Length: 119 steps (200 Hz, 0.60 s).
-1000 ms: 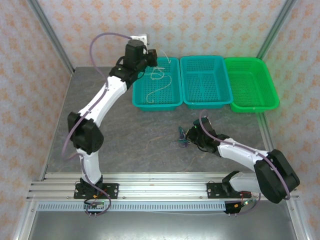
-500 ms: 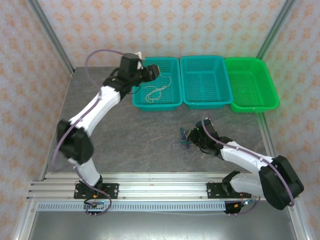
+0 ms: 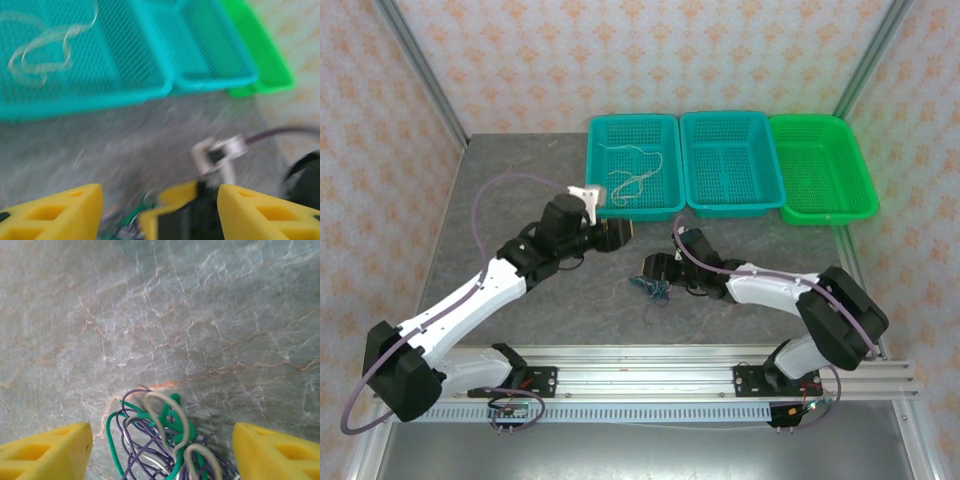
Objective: Untangle the cables
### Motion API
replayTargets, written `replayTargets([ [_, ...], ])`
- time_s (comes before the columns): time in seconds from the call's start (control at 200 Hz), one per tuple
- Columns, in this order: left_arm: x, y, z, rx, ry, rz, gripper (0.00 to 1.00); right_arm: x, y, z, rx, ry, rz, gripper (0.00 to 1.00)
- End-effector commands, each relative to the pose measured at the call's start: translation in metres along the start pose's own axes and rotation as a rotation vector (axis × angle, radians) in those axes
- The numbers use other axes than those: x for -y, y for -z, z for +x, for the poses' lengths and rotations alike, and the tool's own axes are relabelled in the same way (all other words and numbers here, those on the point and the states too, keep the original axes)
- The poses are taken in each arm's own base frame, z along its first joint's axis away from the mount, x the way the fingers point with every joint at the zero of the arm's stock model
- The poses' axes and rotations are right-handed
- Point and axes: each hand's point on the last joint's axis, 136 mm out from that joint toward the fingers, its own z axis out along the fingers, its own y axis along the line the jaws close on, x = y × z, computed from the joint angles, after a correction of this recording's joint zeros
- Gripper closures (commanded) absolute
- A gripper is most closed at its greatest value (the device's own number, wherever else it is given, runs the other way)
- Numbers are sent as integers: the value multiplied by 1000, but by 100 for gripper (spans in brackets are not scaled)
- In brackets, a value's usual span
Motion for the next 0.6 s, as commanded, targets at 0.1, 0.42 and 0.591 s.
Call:
replayTargets([
  [0.1, -5, -4, 35, -74, 28, 31, 37, 8, 52, -36, 284, 66, 36, 38],
  [0.42, 15, -66, 75, -229, 100, 45, 37, 26, 54, -10, 241, 110, 36, 48],
  [0.591, -7, -95, 88, -242, 129, -62, 37, 15, 25, -8, 159, 111, 11, 58],
])
